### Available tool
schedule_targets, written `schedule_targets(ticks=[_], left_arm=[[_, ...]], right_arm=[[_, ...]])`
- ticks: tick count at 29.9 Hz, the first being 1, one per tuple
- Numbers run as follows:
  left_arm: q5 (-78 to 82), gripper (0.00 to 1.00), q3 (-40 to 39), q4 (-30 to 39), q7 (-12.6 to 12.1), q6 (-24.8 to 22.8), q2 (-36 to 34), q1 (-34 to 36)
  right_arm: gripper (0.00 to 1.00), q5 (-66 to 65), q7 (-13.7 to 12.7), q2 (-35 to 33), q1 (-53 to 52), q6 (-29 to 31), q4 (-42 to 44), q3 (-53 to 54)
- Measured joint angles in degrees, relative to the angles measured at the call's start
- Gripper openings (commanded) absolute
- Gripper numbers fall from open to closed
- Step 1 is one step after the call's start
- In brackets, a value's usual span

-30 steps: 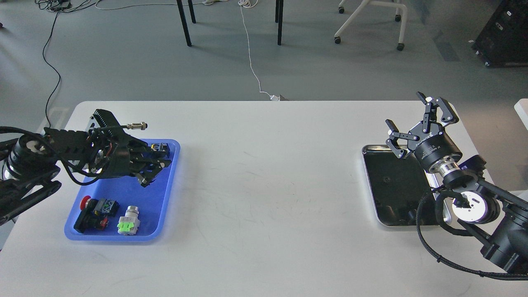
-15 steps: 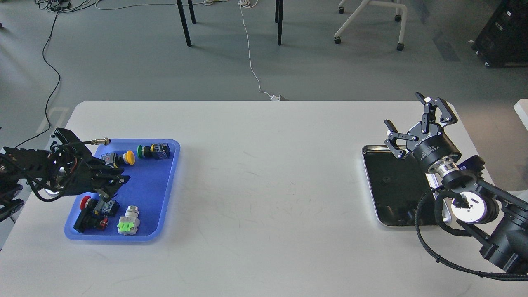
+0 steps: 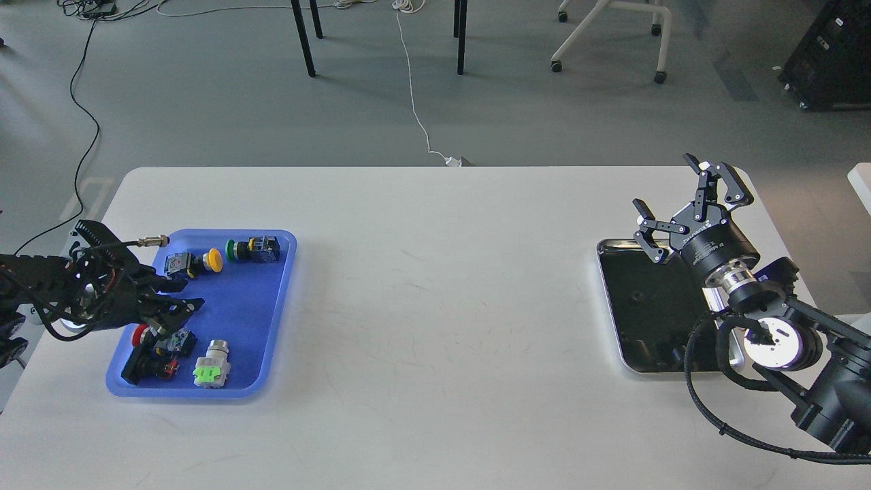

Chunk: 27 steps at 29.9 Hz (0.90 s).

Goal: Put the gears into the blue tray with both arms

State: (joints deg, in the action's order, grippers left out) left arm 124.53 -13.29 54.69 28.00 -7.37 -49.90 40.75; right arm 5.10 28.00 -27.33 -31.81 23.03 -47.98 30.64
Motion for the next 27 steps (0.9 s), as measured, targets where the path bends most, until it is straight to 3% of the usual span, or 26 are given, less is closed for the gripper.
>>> schedule_targets(ticks=[9,16,22,27], left_arm=[[-11.61,0.94,-4.4,4.52,-0.02,-0.29,-0.53,4.69],[-43.15,0.95,-6.3,12.7,-0.02,-0.48,2.26,5.89],[-71.53,0.98,-14.32,17.11,-0.02,-0.2,8.54,-1.24],[-76.84,0.98,-25.1,17.36,-0.01,-0.19,16.24,-10.73]], right_arm=[[0.97,0.0,0.0,-0.04,0.07,0.0,-0.11,-0.21],[0.97,-0.96,0.0,-0.74,0.02,0.08,-0.45,-1.02],[0.97,-10.42,0.0,-2.9,-0.74,0.14,-3.47,-2.06],[0.97,-24.39,0.0,-8.91,-3.51,0.14,-7.8,-4.1]])
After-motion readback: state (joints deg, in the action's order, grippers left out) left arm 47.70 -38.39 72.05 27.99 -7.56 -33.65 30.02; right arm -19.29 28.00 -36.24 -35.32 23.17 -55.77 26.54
